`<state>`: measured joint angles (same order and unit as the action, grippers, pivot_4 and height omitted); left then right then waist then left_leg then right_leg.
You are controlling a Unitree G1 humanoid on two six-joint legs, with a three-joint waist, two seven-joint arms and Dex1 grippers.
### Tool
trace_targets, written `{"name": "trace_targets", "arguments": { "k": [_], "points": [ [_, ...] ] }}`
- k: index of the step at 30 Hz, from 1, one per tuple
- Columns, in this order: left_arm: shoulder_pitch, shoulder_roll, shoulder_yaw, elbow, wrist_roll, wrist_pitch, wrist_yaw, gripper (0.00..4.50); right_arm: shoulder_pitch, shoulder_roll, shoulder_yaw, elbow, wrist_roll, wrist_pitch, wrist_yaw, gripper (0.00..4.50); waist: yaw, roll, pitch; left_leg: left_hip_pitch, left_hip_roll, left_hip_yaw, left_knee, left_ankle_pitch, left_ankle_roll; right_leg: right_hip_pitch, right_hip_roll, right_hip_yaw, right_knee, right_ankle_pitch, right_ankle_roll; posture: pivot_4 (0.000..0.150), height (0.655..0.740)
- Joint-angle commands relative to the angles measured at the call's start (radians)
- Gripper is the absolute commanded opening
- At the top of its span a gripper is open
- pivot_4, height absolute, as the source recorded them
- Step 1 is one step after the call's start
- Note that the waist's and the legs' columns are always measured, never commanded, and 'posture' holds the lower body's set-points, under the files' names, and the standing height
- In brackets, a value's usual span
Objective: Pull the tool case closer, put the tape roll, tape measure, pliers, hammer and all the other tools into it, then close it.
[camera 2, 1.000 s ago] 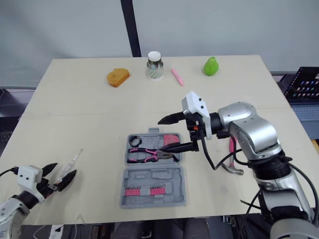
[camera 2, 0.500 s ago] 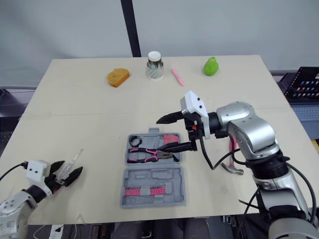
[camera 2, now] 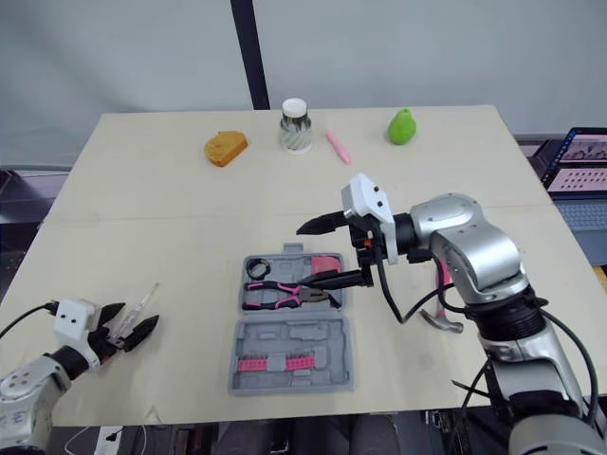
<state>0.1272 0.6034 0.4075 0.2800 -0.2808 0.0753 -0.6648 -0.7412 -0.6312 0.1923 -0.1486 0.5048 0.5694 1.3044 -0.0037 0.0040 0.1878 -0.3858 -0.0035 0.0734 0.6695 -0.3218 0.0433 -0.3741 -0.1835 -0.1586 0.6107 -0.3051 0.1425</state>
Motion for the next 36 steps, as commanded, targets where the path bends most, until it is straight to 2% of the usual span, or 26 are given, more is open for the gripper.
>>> {"name": "trace_targets", "arguments": {
  "k": [1,12,15,19,20,23,24,32,36],
  "points": [
    [0.038,0.012,-0.028,0.024,0.03,0.055,0.011,4.5,-0.005,-0.004,-0.012,-0.025,0.006,-0.009,0.002,4.48,0.0,0.001,0.0,0.0,0.0,0.0,0.0,0.0,0.0,0.0,0.0,0.0,0.0,0.0,0.0,0.15,0.74],
    [0.051,0.014,-0.043,0.02,0.038,0.053,0.033,4.5,-0.006,-0.003,-0.013,-0.022,0.005,-0.014,0.001,4.48,0.0,0.001,-0.001,0.001,0.0,0.0,-0.001,0.0,0.0,0.0,0.0,0.0,0.0,0.0,0.0,0.15,0.74],
    [0.049,0.01,-0.04,0.026,0.036,0.053,0.039,3.67,-0.006,-0.004,-0.012,-0.021,0.003,-0.014,0.002,4.5,0.0,0.001,-0.001,0.001,0.0,0.0,-0.001,0.0,0.0,0.0,0.0,0.0,0.0,0.0,0.0,0.15,0.74],
    [0.049,0.006,-0.039,0.034,0.032,0.048,0.042,1.76,-0.006,-0.005,-0.013,-0.02,0.003,-0.015,0.003,4.5,0.0,0.001,-0.001,0.001,0.0,0.0,-0.001,0.0,0.0,0.0,0.0,0.0,0.0,0.0,0.0,0.15,0.74],
    [0.049,0.004,-0.038,0.036,0.03,0.047,0.043,1.54,-0.005,-0.006,-0.013,-0.021,0.002,-0.017,0.003,4.5,0.0,0.001,-0.001,0.001,0.0,0.0,-0.001,0.0,0.0,0.0,0.0,0.0,0.0,0.0,0.0,0.15,0.74],
    [0.05,-0.001,-0.035,0.047,0.026,0.04,0.048,0.15,-0.004,-0.009,-0.014,-0.023,0.001,-0.018,0.004,4.5,-0.001,0.001,-0.001,0.001,0.0,0.001,-0.002,0.0,0.0,0.0,0.0,0.0,0.0,0.0,0.0,0.15,0.74],
    [0.051,-0.002,-0.034,0.055,0.026,0.035,0.049,0.05,-0.003,-0.009,-0.015,-0.024,0.001,-0.018,0.004,4.5,-0.001,0.002,-0.001,0.001,0.0,0.001,-0.002,0.0,0.0,0.0,0.0,0.0,0.0,0.0,0.0,0.15,0.74],
    [0.045,-0.007,-0.03,0.105,0.035,-0.032,0.052,0.06,0.0,-0.004,-0.023,-0.025,0.008,-0.019,0.005,4.5,-0.003,0.004,-0.002,0.003,0.0,0.003,-0.003,0.0,0.0,0.0,0.0,0.0,0.0,0.0,0.0,0.15,0.74],
    [0.033,-0.007,-0.022,0.066,0.011,-0.048,0.045,0.06,0.002,-0.002,-0.027,-0.022,0.01,-0.022,0.004,4.5,-0.003,0.004,-0.002,0.003,0.001,0.003,-0.003,0.0,0.0,0.0,0.0,0.001,0.0,0.0,0.0,0.15,0.74]
  ]
}}
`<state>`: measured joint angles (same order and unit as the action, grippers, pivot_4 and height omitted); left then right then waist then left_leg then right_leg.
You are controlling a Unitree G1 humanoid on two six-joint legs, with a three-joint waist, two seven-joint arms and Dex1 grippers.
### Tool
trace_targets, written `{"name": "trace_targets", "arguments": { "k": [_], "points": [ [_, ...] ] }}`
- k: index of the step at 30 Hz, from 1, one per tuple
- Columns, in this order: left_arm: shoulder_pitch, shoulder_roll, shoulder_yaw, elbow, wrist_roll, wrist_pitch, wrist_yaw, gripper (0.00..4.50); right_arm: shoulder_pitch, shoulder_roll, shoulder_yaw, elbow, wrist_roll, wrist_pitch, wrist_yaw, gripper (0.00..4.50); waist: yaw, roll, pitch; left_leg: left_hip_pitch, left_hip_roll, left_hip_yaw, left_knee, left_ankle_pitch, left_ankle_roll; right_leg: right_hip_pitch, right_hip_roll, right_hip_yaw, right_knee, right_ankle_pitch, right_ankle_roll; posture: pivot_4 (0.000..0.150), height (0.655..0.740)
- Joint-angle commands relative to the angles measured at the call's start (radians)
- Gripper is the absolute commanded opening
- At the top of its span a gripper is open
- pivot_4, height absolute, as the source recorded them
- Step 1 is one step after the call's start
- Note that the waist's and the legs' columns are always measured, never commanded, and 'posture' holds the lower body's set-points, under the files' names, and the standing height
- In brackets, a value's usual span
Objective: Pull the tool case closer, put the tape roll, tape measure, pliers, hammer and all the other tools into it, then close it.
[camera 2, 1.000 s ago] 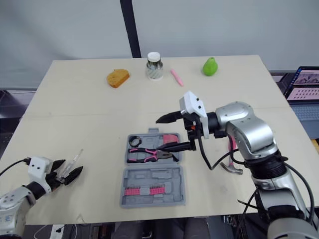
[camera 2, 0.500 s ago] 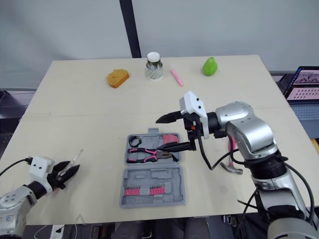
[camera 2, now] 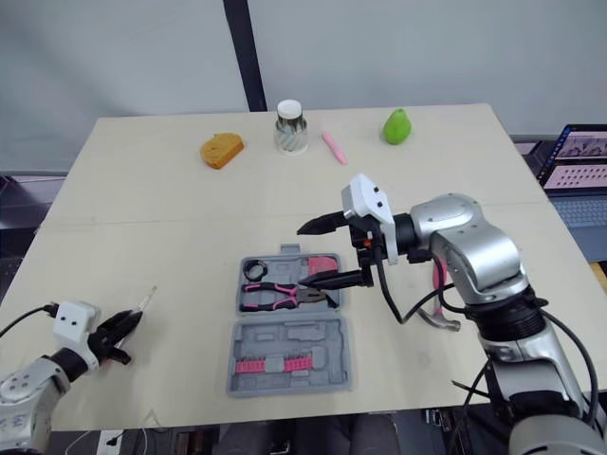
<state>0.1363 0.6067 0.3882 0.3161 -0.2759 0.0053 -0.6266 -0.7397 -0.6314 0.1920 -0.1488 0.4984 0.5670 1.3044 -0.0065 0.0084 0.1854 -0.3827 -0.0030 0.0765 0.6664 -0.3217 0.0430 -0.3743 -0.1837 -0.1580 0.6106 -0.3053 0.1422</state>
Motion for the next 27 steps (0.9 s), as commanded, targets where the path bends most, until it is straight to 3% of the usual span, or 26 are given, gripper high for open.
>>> {"name": "trace_targets", "arguments": {
  "k": [1,6,15,21,27],
  "points": [
    [0.023,-0.005,-0.003,0.003,0.003,0.028,0.003,0.06,0.001,-0.002,-0.03,-0.021,0.018,-0.019,0.003,4.5,0.001,0.0,0.0,0.0,0.0,0.0,0.0,0.0,0.0,0.0,0.0,0.0,0.0,0.0,0.0,0.15,0.74],
    [0.038,0.058,-0.009,-0.24,-0.044,0.133,-0.056,0.06,0.017,-0.045,-0.079,-0.031,0.05,0.003,0.015,4.5,0.003,-0.004,0.002,-0.001,0.0,0.0,0.0,0.0,0.0,0.0,0.0,0.0,-0.001,0.0,0.0,0.15,0.74],
    [-0.015,0.312,-0.061,-0.624,-0.144,0.458,-0.235,0.06,0.181,-0.2,-0.161,-0.106,0.068,0.002,0.016,4.5,0.003,-0.005,0.003,-0.006,-0.001,-0.004,0.001,0.0,0.0,0.0,0.0,-0.001,-0.005,0.0,0.0,0.15,0.74],
    [-0.142,0.439,-0.219,-0.765,-0.144,0.591,-0.308,0.06,0.344,-0.3,-0.208,-0.181,0.034,-0.014,-0.007,4.5,0.007,-0.004,0.003,-0.005,-0.001,-0.002,0.0,0.0,0.0,0.0,0.001,0.0,-0.006,0.0,0.0,0.15,0.74],
    [-0.341,0.473,-0.431,-0.805,-0.093,0.686,-0.346,0.06,0.46,-0.344,-0.264,-0.268,0.058,0.014,-0.043,4.5,0.01,-0.004,0.004,-0.005,0.0,0.0,0.0,0.001,0.0,0.0,0.002,0.0,-0.006,0.0,0.0,0.15,0.74]
  ]
}}
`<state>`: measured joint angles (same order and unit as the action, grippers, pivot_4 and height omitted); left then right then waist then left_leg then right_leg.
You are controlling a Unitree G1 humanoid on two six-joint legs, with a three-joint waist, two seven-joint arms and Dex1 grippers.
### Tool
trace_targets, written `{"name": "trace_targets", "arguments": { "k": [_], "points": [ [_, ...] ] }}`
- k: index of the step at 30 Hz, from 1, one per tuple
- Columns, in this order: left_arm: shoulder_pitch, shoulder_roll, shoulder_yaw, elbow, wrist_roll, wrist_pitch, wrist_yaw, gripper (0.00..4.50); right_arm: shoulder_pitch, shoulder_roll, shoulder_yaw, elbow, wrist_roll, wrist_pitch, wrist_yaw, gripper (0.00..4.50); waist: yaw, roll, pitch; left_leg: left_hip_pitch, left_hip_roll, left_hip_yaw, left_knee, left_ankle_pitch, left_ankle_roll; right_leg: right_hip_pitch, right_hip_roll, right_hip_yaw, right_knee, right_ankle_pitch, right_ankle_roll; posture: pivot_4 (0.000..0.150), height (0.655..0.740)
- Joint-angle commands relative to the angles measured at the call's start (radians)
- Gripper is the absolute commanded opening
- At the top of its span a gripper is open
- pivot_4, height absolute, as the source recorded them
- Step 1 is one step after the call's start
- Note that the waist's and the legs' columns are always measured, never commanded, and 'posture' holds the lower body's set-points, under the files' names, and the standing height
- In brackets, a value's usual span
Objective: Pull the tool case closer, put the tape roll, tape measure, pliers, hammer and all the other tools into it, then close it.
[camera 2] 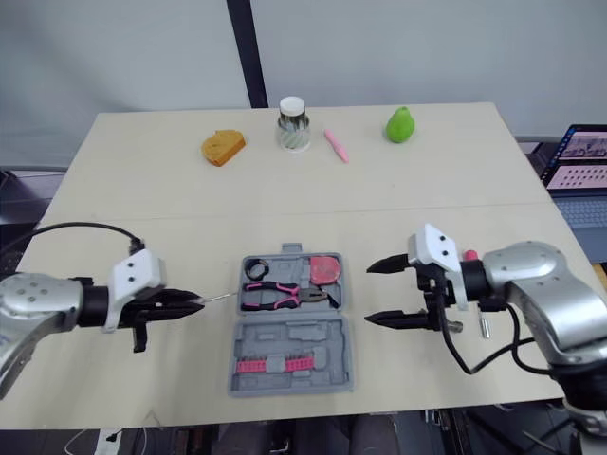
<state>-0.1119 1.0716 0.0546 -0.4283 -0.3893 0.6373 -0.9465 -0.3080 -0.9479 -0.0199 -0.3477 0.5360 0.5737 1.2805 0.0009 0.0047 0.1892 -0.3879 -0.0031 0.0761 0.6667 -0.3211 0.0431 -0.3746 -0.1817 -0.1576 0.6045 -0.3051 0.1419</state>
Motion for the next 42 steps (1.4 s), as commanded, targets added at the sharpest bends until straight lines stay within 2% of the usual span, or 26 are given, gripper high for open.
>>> {"name": "trace_targets", "arguments": {
  "k": [1,6,14,29,42],
  "points": [
    [-0.14,-0.002,-0.142,-0.072,0.027,0.085,-0.025,0.06,0.04,-0.031,-0.057,-0.079,0.023,0.01,-0.025,4.5,0.005,-0.001,0.0,0.0,0.0,0.0,0.0,0.001,0.0,0.0,0.0,0.0,0.0,0.0,0.0,0.15,0.74],
    [-0.303,-0.064,-0.312,-0.115,0.056,0.211,-0.014,0.06,0.06,-0.025,-0.063,-0.131,0.042,0.037,-0.064,4.5,0.018,-0.001,0.001,0.0,0.0,0.0,0.001,0.001,0.0,0.0,0.0,0.001,0.001,0.0,0.0,0.15,0.74],
    [-0.438,-0.136,-0.503,-0.166,0.129,0.404,0.052,0.06,0.105,-0.03,-0.075,-0.184,0.065,0.063,-0.114,4.5,0.028,-0.007,0.004,-0.001,0.0,0.0,0.003,0.002,0.0,0.0,0.001,0.001,0.001,0.0,0.0,0.15,0.74],
    [-0.588,-0.311,-0.639,-0.134,0.143,0.595,0.148,0.06,0.136,-0.053,-0.09,-0.201,0.069,0.076,-0.137,4.5,0.03,-0.011,0.007,-0.005,0.0,-0.006,0.012,0.002,0.001,0.003,0.001,0.0,0.003,0.0,0.0,0.15,0.74],
    [-0.62,-0.342,-0.685,-0.099,0.142,0.606,0.173,0.06,0.159,-0.06,-0.106,-0.218,0.09,0.096,-0.151,4.5,0.037,-0.011,0.007,-0.007,-0.001,-0.009,0.014,0.002,0.001,0.003,0.002,-0.001,0.003,0.0,0.0,0.15,0.74]
  ]
}}
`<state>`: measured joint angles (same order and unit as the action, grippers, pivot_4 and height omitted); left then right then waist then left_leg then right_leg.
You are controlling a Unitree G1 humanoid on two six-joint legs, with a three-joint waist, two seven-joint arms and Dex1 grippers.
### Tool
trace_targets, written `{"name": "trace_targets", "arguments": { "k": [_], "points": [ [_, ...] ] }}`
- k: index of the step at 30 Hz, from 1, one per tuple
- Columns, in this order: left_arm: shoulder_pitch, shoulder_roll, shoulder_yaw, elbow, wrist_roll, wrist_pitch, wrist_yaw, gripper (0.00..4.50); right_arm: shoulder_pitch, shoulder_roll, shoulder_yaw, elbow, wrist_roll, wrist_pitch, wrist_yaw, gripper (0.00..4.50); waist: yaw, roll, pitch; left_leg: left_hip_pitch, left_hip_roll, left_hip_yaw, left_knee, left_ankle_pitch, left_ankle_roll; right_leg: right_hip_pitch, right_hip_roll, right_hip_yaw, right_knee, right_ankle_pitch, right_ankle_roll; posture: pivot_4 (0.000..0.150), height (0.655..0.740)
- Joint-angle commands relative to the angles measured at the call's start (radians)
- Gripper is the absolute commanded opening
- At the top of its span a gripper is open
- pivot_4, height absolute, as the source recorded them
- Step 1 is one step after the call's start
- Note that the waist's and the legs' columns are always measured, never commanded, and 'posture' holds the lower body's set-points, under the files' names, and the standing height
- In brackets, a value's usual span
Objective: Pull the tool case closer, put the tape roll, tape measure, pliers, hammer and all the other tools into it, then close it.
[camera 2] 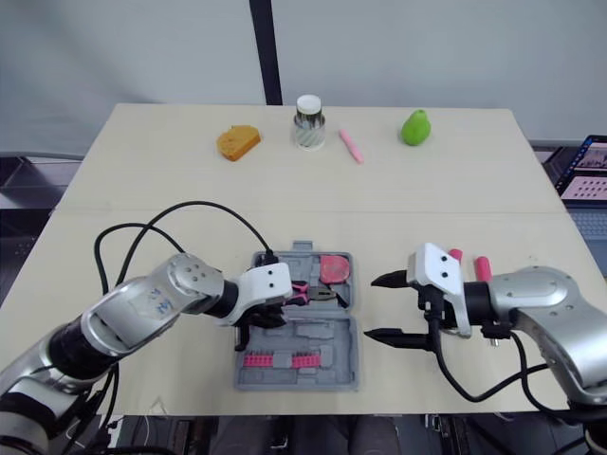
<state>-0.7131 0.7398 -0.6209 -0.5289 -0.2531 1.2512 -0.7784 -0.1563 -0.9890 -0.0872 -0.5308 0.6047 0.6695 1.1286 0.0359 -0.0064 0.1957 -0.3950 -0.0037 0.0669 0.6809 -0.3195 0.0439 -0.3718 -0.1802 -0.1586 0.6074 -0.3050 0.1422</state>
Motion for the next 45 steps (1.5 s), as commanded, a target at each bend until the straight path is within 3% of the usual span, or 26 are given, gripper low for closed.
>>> {"name": "trace_targets", "arguments": {
  "k": [1,14,45],
  "points": [
    [-0.019,-0.013,-0.009,0.001,0.003,-0.006,0.006,0.06,0.011,-0.021,-0.039,-0.035,0.02,-0.001,0.001,4.5,0.004,0.0,0.0,0.0,0.0,0.0,0.0,0.0,0.0,0.0,0.0,0.0,0.0,0.0,0.0,0.15,0.74],
    [0.0,-0.071,-0.009,0.024,-0.007,-0.031,0.023,0.06,0.014,-0.024,-0.046,-0.031,0.02,-0.001,-0.01,4.5,0.015,0.0,0.0,0.0,0.0,0.0,0.001,0.0,0.0,0.0,0.0,0.0,0.001,0.0,0.0,0.15,0.74],
    [0.024,-0.09,-0.075,0.115,0.057,-0.185,0.005,0.06,0.068,-0.022,-0.093,-0.061,0.032,-0.004,-0.03,4.5,0.016,0.0,0.0,0.0,0.0,0.0,0.002,0.0,0.001,0.0,0.0,0.0,0.001,0.0,0.0,0.15,0.74]
  ]
}}
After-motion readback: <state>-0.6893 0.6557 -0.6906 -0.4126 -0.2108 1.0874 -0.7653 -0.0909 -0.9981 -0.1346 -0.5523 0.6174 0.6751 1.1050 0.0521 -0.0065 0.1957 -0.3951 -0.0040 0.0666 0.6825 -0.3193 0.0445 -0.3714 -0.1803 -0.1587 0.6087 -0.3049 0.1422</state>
